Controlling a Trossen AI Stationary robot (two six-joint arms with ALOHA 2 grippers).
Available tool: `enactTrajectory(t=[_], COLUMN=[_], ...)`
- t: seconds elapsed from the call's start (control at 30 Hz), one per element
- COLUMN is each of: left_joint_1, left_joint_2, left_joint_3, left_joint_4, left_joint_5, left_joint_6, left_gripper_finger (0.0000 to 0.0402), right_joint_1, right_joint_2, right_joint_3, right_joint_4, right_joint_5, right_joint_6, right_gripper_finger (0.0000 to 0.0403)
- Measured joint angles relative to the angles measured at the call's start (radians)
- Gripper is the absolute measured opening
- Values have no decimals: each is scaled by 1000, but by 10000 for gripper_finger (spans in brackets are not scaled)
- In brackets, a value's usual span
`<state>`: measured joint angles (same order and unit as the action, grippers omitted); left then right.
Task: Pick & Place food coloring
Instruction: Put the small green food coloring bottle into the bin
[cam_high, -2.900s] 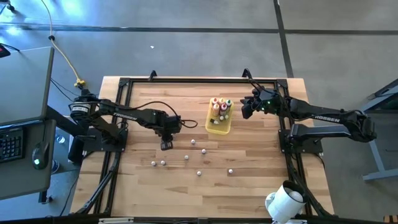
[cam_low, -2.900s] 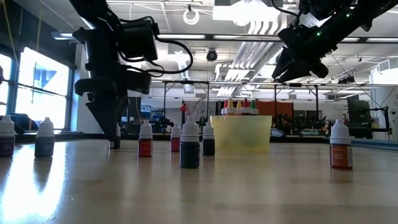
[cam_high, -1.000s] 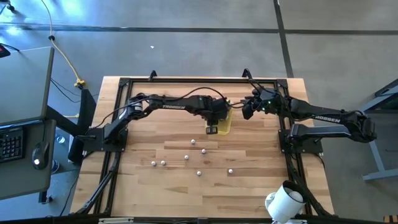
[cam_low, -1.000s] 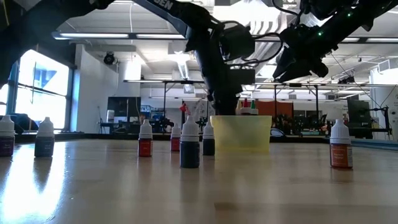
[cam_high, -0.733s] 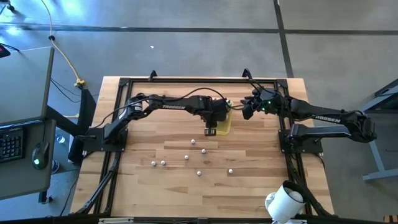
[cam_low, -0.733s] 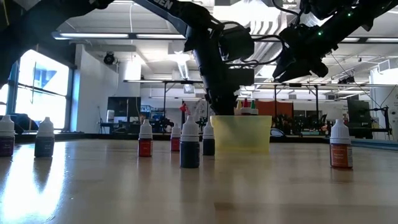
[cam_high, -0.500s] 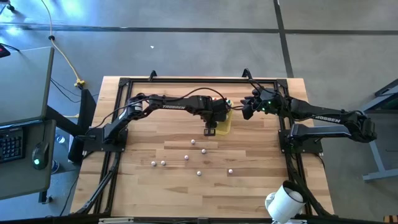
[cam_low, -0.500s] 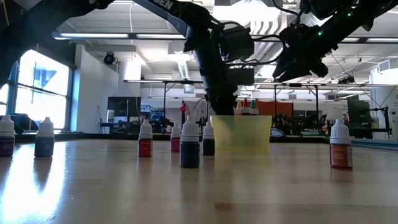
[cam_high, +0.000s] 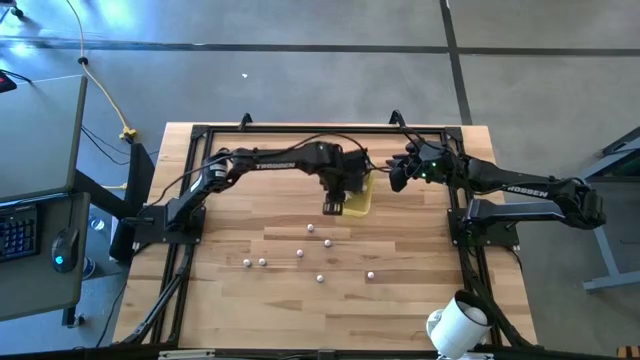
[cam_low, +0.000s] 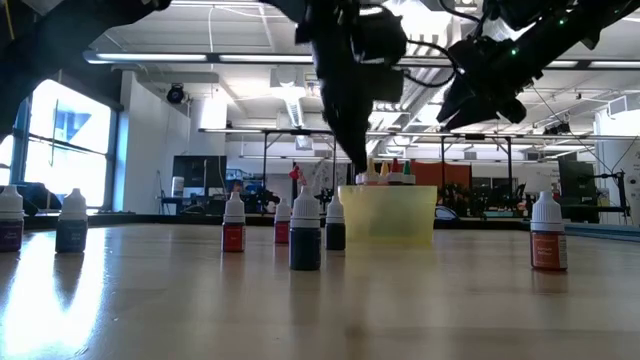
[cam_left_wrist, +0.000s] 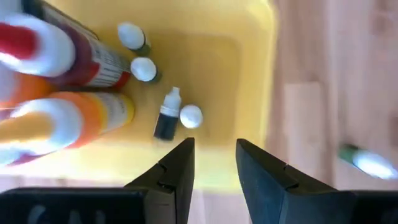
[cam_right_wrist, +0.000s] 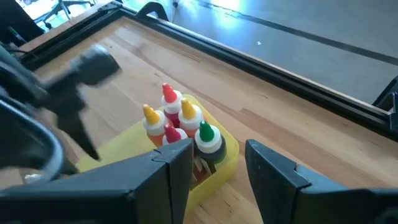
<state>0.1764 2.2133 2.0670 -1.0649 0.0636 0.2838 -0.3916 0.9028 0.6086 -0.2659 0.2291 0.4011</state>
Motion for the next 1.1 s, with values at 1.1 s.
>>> enactTrajectory(t=[1.1], left_joint_1=[0], left_joint_2=[-928], left_joint_3=[-739], left_joint_4=[-21], left_joint_5=[132], left_joint_6=[-121], left_gripper_finger=[115], right_joint_1=[413], right_joint_2=[521], right_joint_3=[253], right_joint_4=[221], right_joint_5=[-308], right_joint_6=[-199], right_gripper_finger=[139])
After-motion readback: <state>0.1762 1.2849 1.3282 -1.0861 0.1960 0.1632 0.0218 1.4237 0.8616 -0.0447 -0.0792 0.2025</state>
